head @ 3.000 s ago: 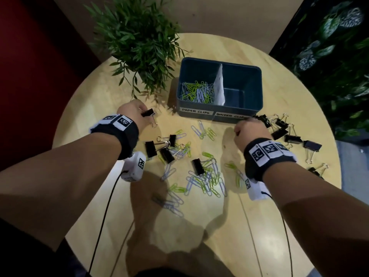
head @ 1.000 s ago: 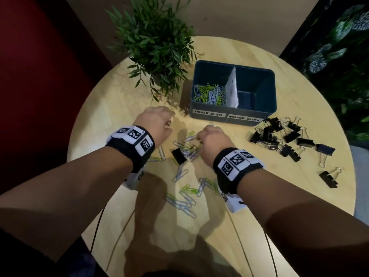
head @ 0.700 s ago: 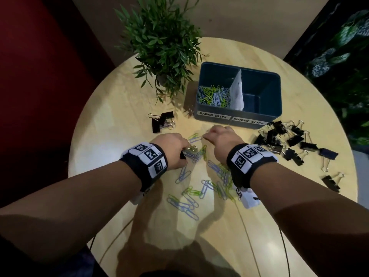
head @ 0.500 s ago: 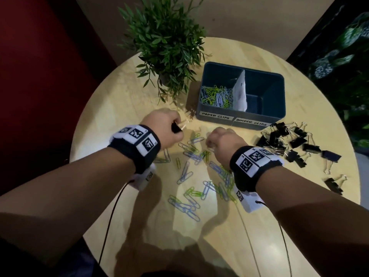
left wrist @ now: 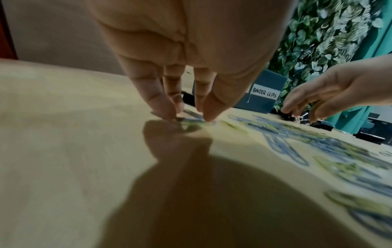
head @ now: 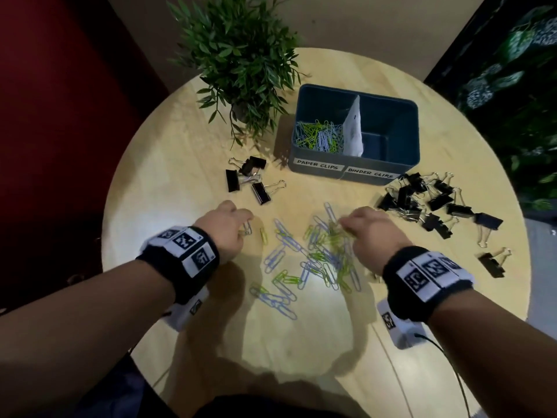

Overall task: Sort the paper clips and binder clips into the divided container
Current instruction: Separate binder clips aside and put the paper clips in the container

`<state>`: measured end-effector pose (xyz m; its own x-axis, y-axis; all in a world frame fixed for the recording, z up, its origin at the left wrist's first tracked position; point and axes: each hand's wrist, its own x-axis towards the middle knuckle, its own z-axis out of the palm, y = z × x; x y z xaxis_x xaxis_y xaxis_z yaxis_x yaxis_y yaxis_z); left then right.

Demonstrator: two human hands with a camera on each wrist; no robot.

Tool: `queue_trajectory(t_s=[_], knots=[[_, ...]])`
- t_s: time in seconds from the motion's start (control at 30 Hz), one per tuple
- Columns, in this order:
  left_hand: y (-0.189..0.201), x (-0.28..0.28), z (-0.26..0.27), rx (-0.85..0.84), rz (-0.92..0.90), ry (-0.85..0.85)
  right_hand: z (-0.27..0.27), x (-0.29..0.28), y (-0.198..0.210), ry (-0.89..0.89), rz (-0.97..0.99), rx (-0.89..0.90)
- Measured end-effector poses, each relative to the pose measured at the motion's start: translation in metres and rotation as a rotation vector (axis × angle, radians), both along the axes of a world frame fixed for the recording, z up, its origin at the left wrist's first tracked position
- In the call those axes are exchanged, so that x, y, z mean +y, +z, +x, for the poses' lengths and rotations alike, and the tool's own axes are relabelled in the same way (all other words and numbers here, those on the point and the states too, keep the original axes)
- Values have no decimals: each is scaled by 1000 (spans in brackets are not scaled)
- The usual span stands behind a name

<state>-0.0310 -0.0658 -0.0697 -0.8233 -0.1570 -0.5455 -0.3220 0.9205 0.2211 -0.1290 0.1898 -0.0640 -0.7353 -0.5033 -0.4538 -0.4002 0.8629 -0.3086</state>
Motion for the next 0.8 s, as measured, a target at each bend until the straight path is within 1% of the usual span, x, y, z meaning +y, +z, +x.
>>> queue_trajectory(t_s=[0.07, 0.1, 0.17, 0.27, 0.37, 0.43, 0.5, 0.6, 0.63, 0.7, 0.73, 0.77, 0.8], knots=[[-3, 14, 2, -3, 11, 40, 7, 6, 6, -166, 157, -40], [-4, 23, 1, 8, 27, 54, 13, 4, 8, -217, 218, -69], [-5, 43, -2, 18, 91, 50, 27, -8, 7, -262, 231, -115], [-6, 71, -5, 17, 190, 6, 38, -26, -3, -203, 123, -155], [-2, 75, -10, 111, 219, 10, 30, -32, -4, -193, 5, -130], [3, 62, -19, 187, 181, 35, 16, -32, 0, -203, -28, -80], [6, 43, -32, 183, 76, 27, 3, -34, 4, -166, 10, -50], [7, 20, -49, 116, -39, 27, -4, -40, 4, -24, 55, -41], [7, 17, -51, 114, -52, 22, -2, -41, 3, 37, 48, -55], [9, 19, -45, 139, -44, -44, 4, -36, 3, 124, 14, -92], [10, 23, -38, 143, -10, -101, 7, -30, 3, 119, -14, -93], [10, 29, -29, 123, 56, -168, 10, -20, 3, 69, -38, -79], [10, 36, -19, 67, 129, -230, 12, -8, 2, -26, -53, -57]])
